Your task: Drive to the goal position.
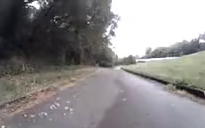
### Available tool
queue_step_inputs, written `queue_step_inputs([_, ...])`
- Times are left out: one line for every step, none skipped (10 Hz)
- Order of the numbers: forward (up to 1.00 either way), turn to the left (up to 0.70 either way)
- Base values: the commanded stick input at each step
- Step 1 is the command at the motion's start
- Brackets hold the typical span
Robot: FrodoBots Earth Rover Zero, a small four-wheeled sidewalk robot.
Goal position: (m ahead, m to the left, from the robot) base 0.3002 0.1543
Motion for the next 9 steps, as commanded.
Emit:
queue_step_inputs([0.05, 0.0])
queue_step_inputs([0.05, 0.0])
queue_step_inputs([0.05, 0.0])
queue_step_inputs([0.05, 0.0])
queue_step_inputs([0.05, 0.0])
queue_step_inputs([0.05, 0.0])
queue_step_inputs([0.05, 0.0])
queue_step_inputs([0.05, 0.0])
queue_step_inputs([0.05, 0.0])
